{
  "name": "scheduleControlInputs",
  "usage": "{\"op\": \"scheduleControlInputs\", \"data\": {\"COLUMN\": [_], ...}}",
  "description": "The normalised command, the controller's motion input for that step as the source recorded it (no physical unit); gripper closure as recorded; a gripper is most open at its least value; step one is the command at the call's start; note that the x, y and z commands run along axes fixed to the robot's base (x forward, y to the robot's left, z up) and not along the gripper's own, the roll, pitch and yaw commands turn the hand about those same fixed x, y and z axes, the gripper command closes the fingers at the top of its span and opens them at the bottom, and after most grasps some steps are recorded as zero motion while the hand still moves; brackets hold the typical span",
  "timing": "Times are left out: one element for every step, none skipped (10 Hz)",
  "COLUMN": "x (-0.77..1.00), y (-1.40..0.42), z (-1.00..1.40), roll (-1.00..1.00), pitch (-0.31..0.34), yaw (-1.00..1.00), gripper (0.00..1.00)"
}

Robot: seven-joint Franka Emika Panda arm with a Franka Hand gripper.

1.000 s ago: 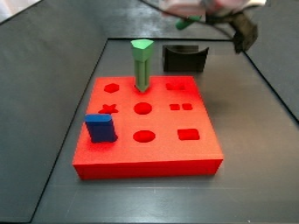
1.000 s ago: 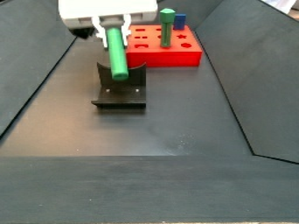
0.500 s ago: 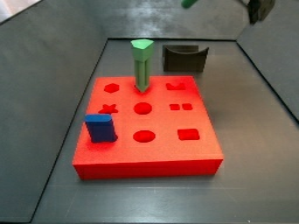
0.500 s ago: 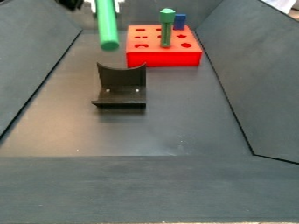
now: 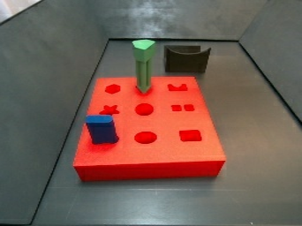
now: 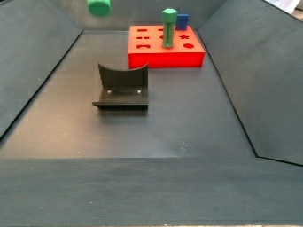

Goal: Pick up the round object. Move up. Place the round object on the fixture. Regrasp the round object. Move to above the board. Insert the round object.
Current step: Move to above the board.

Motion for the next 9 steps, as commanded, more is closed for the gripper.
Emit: {"op": "scheduleControlInputs", "data": {"x": [0.02,0.03,0.03,0.03,0.03,0.03,-0.55,-0.56,-0.58], "y": [0.02,0.01,0.00,-0.01,-0.02,-0.02,-1.00,-1.00,-1.00], "z": [1.00,1.00,0.85,0.62,0.44,0.22,-0.09,-0.08,-0.08], "roll": [-0.04,-0.04,-0.05,-0.06,-0.06,-0.06,-1.00,-1.00,-1.00], "pitch": [0.123,0.146,0.169,0.189,0.195,0.185,-0.049,-0.066,-0.073], "yaw": [-0.02,0.01,0.03,0.07,0.10,0.13,-0.16,-0.16,-0.16], "gripper": [1.00,1.00,1.00,1.00,1.00,1.00,1.00,1.00,1.00]}}
